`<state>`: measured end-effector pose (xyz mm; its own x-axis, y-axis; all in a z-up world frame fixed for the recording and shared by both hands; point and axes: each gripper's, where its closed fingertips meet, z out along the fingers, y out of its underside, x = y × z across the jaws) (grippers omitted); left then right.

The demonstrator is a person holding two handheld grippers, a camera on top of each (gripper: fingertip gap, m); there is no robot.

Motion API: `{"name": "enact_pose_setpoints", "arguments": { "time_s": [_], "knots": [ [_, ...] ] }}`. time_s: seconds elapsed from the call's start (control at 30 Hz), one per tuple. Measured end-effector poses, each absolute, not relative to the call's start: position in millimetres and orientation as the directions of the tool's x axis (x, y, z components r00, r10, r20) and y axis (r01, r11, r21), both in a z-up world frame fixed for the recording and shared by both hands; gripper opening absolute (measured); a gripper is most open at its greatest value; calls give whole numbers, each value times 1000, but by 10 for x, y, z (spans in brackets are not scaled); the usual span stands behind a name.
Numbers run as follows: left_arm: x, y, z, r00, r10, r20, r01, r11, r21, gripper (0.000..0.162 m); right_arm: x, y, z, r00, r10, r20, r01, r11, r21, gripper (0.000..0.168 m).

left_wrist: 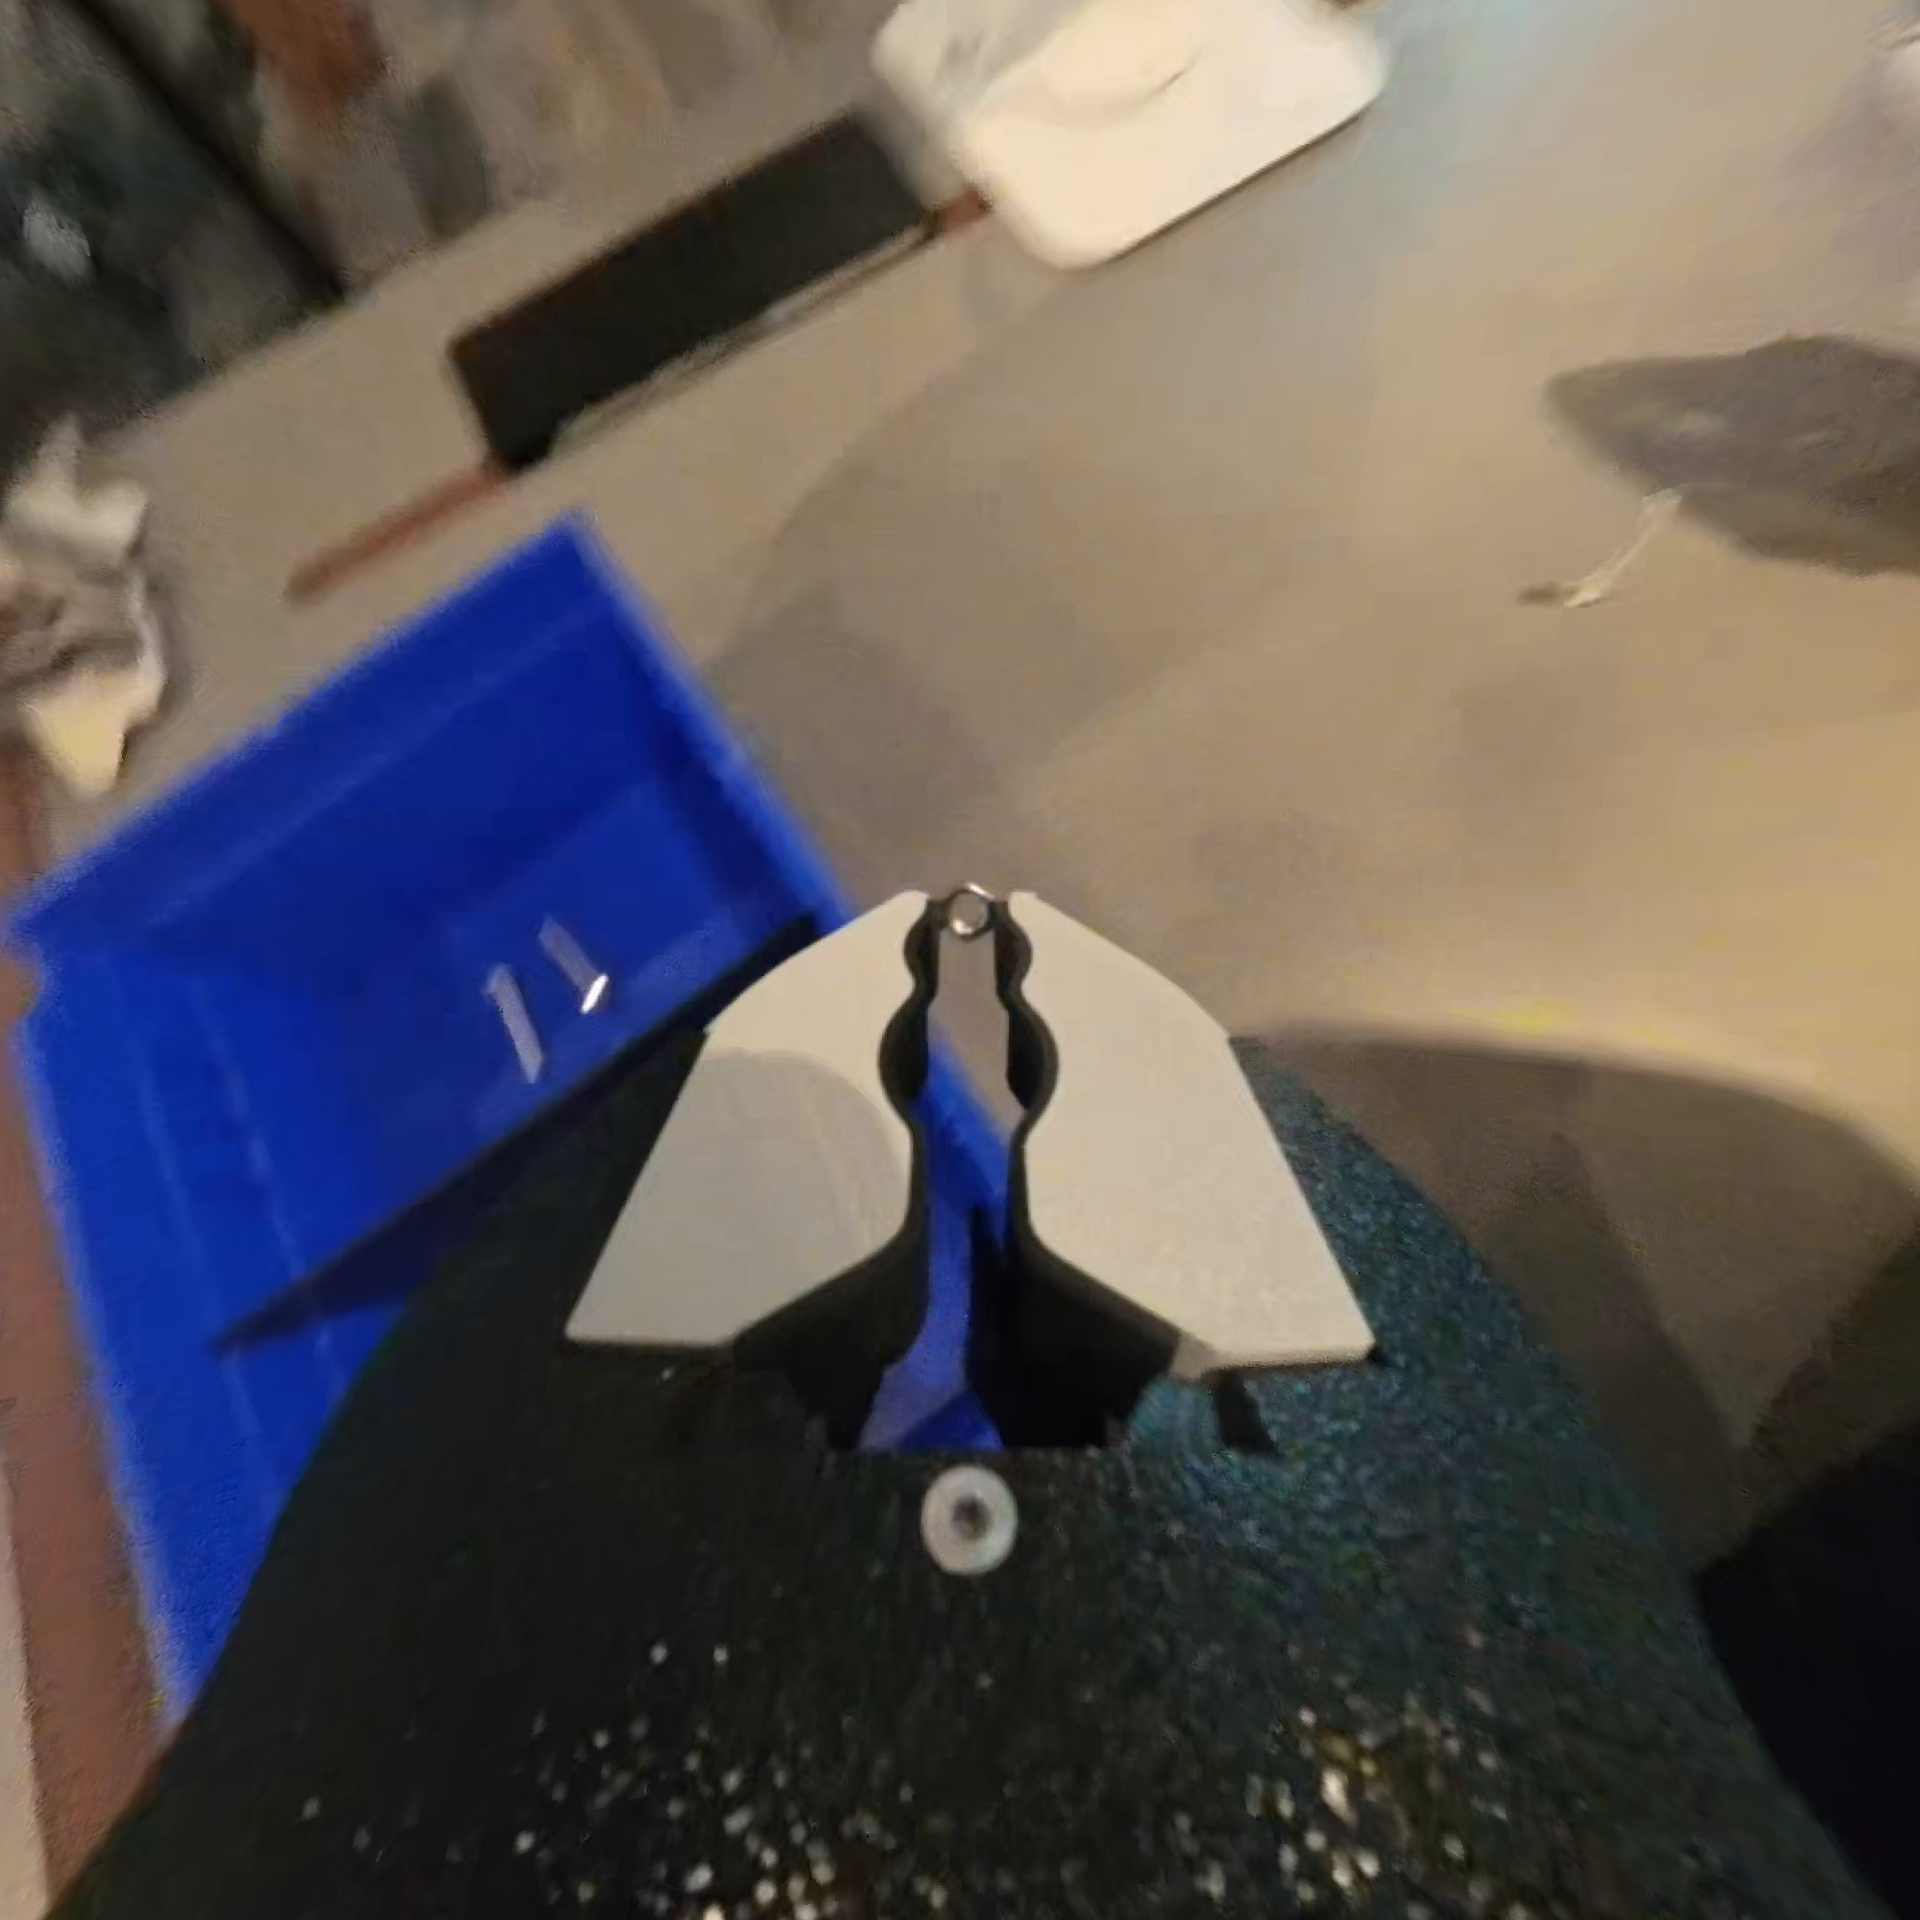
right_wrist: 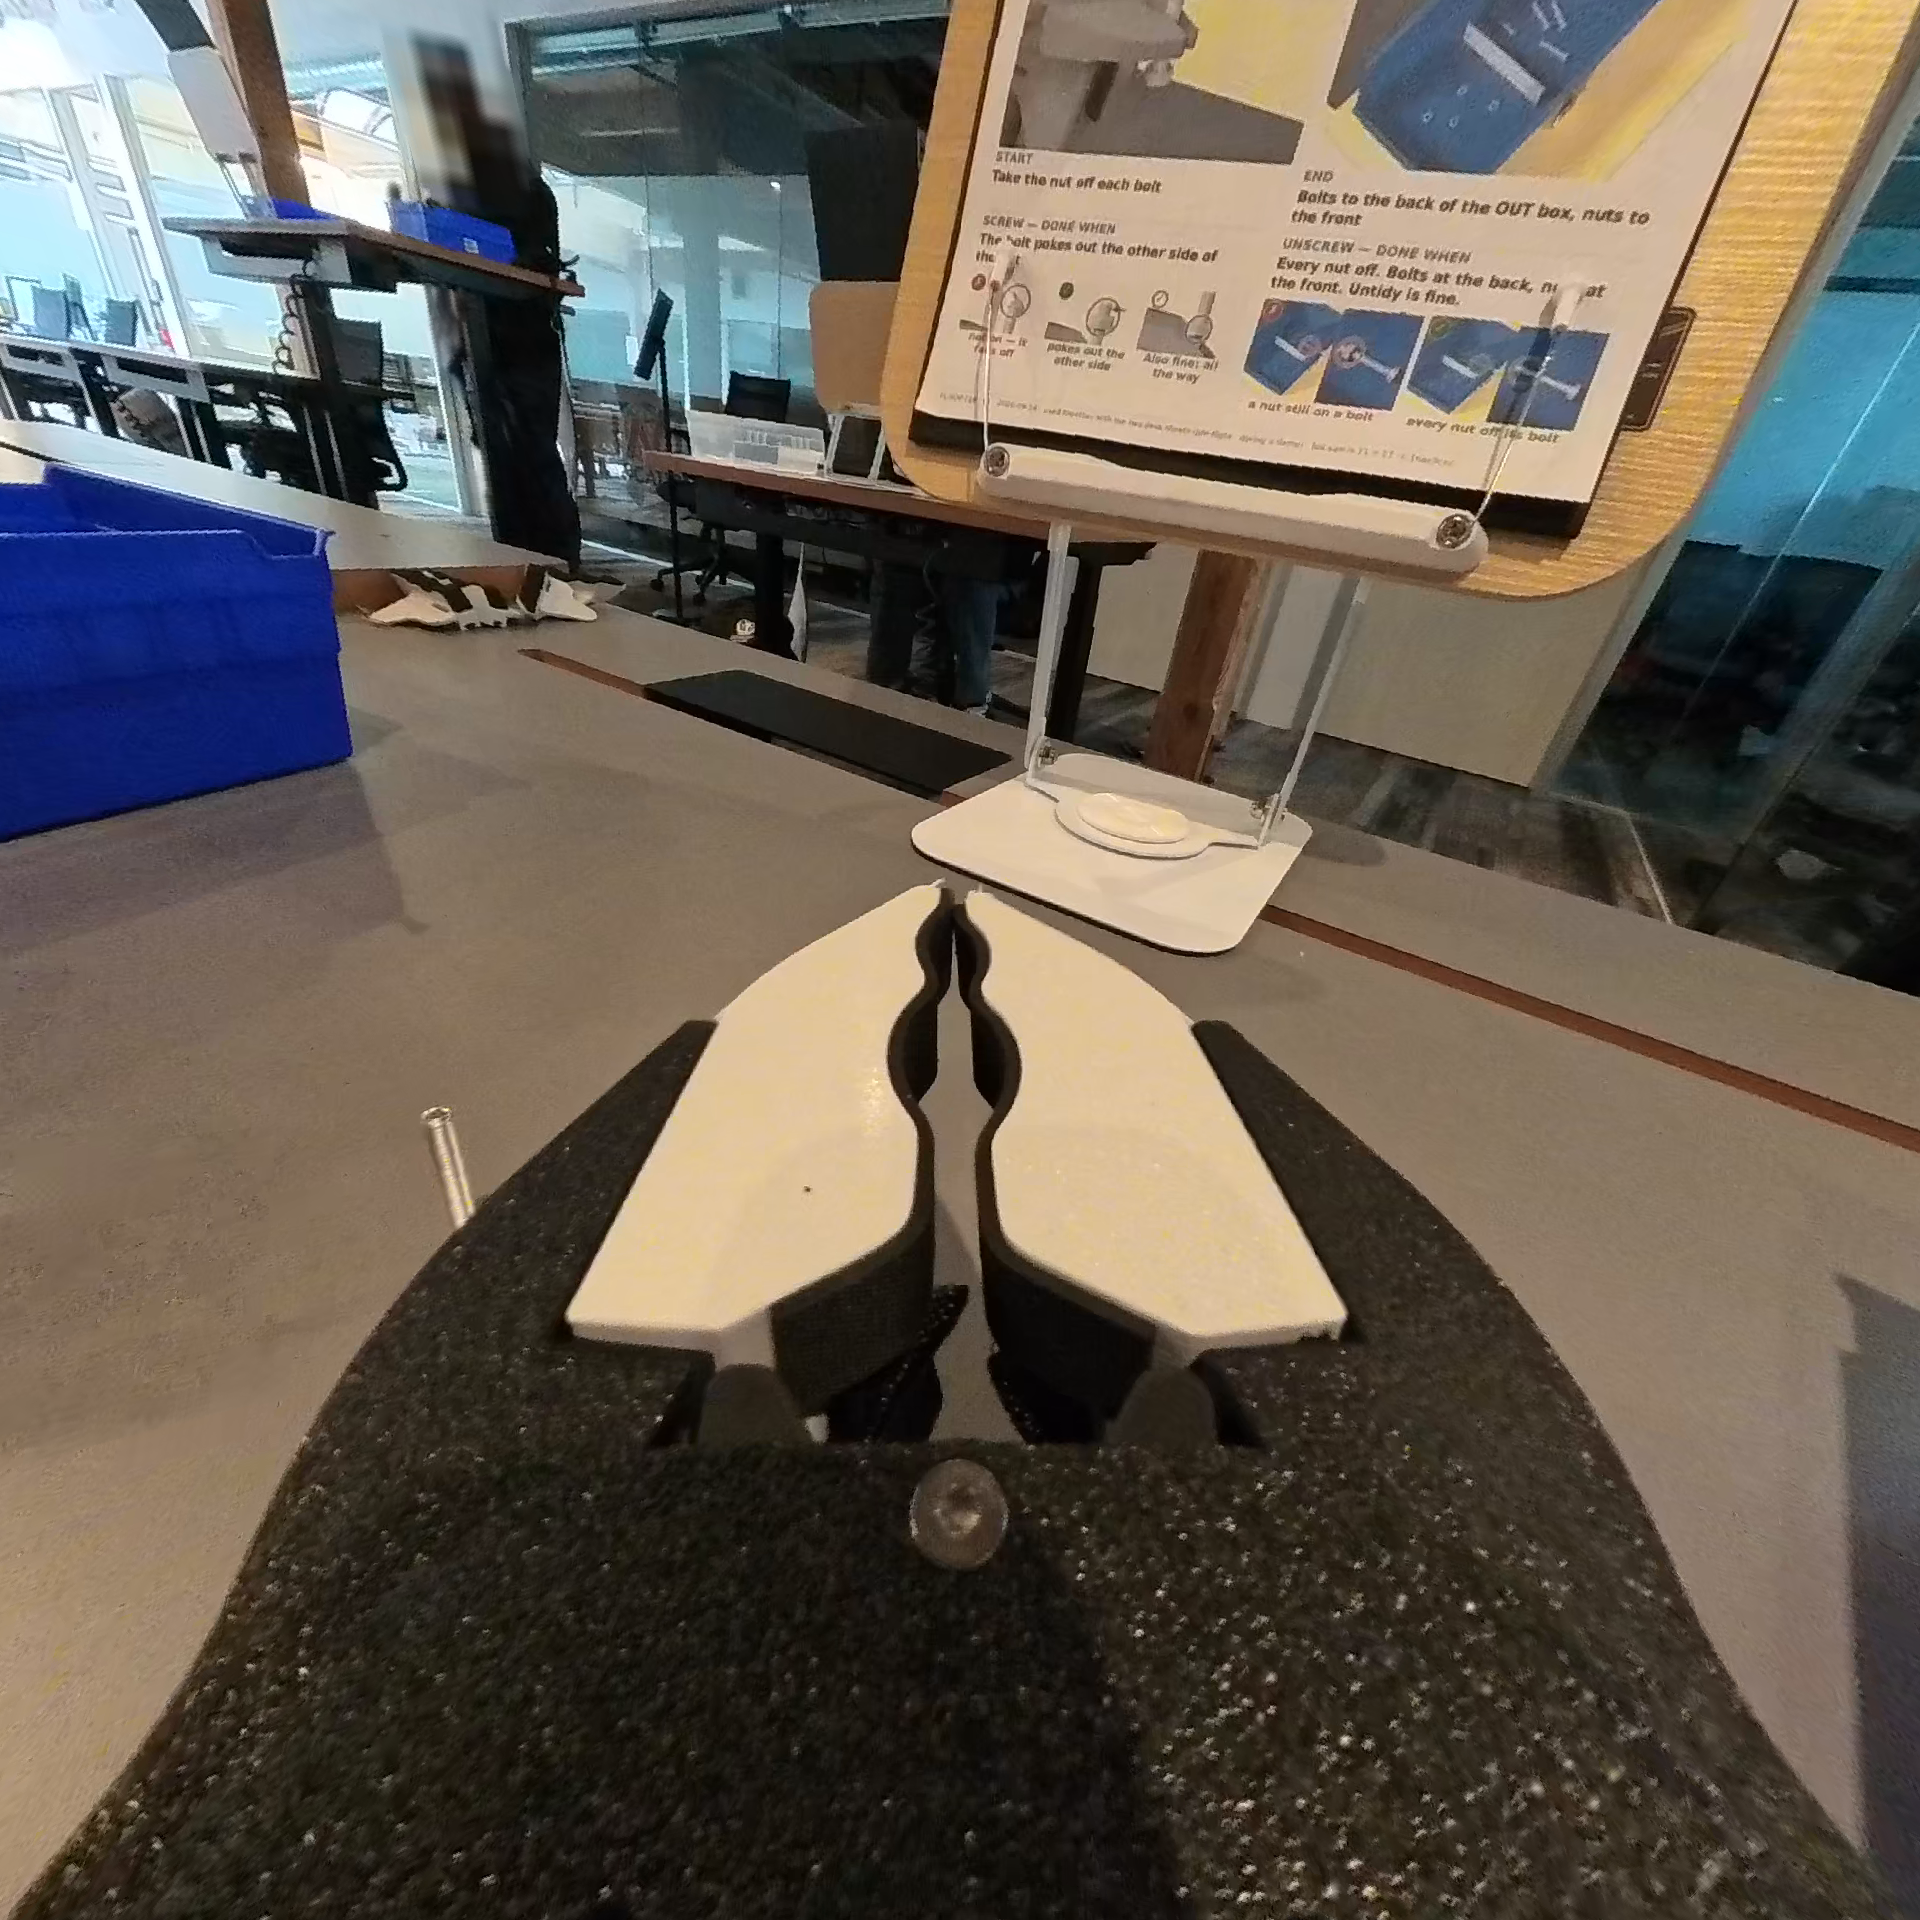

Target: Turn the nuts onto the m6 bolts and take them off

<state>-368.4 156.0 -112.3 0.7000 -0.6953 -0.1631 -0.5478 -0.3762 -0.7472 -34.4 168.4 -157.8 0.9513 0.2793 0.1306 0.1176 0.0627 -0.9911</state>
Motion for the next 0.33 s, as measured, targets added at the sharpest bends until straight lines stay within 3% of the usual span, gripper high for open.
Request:
{"name": "enact_pose_setpoints", "arguments": {
  "time_s": [0.03,0.17,0.33],
  "knots": [
    [-3407,1496,-1071,643,-746,-175,-567,-310,-763,10,-336,1685,-1576,953,273,131,117,64,-991,0],
    [-2250,1178,-1177,369,-918,-146,-602,-117,-790,10,-258,1696,-1546,961,222,162,145,93,-985,0],
    [-1216,961,-1740,120,-986,-118,-706,-2,-708,10,7,1706,-1492,979,85,183,174,108,-979,0]
  ]
}}
